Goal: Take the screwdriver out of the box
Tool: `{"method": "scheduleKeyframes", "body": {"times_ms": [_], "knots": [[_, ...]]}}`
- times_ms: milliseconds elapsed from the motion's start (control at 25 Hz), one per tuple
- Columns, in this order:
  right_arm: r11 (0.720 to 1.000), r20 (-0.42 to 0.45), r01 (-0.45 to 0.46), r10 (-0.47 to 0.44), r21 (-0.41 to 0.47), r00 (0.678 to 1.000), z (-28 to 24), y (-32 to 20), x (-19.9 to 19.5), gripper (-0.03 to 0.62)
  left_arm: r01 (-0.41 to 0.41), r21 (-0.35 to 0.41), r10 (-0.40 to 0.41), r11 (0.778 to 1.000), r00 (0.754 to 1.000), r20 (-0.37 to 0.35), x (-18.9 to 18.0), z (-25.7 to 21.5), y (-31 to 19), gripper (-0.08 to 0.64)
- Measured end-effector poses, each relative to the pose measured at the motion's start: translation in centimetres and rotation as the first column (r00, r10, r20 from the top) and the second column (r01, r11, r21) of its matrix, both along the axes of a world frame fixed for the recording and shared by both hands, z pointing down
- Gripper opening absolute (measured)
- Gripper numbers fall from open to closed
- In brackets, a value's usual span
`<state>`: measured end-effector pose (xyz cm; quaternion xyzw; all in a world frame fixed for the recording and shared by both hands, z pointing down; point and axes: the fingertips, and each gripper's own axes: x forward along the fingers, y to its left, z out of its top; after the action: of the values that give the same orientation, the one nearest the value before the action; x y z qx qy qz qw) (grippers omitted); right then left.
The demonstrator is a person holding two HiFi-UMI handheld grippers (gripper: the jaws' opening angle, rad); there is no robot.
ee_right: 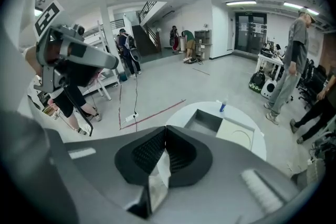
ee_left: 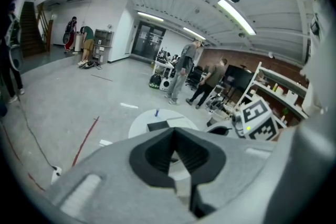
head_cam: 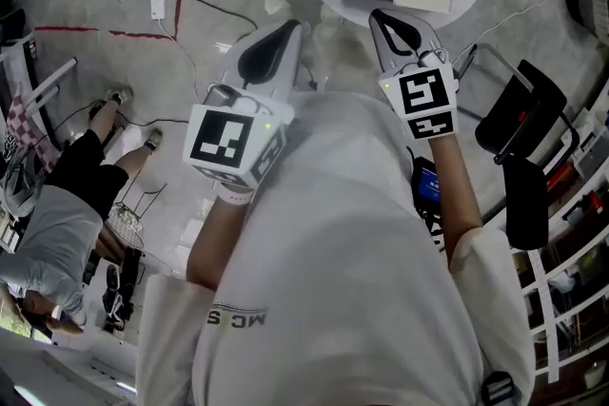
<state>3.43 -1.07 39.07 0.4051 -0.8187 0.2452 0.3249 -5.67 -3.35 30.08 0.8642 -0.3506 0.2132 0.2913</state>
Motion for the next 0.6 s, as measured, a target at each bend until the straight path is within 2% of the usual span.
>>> {"method": "scheduleKeyframes", "body": {"times_ms": [240,360,600], "knots": [[0.997,-0.03,-0.043,0.041,-0.06,0.999,4.7,-2.5,0.3,0.002,-0.02,-0.046,0.021,0.999,1.0,0.01,0.2,3.7,-3.0,0.002],[0.993,-0.02,-0.065,0.063,-0.094,0.998,7.0,-3.4,0.2,0.008,0.0,-0.074,0.0,0.997,1.0,0.009,-0.4,5.3,-3.8,0.002],[0.986,-0.065,-0.07,0.061,-0.148,0.996,12.1,-5.3,-0.7,0.029,0.013,-0.119,-0.013,0.993,1.0,0.003,-1.6,8.9,-4.8,0.002]]}}
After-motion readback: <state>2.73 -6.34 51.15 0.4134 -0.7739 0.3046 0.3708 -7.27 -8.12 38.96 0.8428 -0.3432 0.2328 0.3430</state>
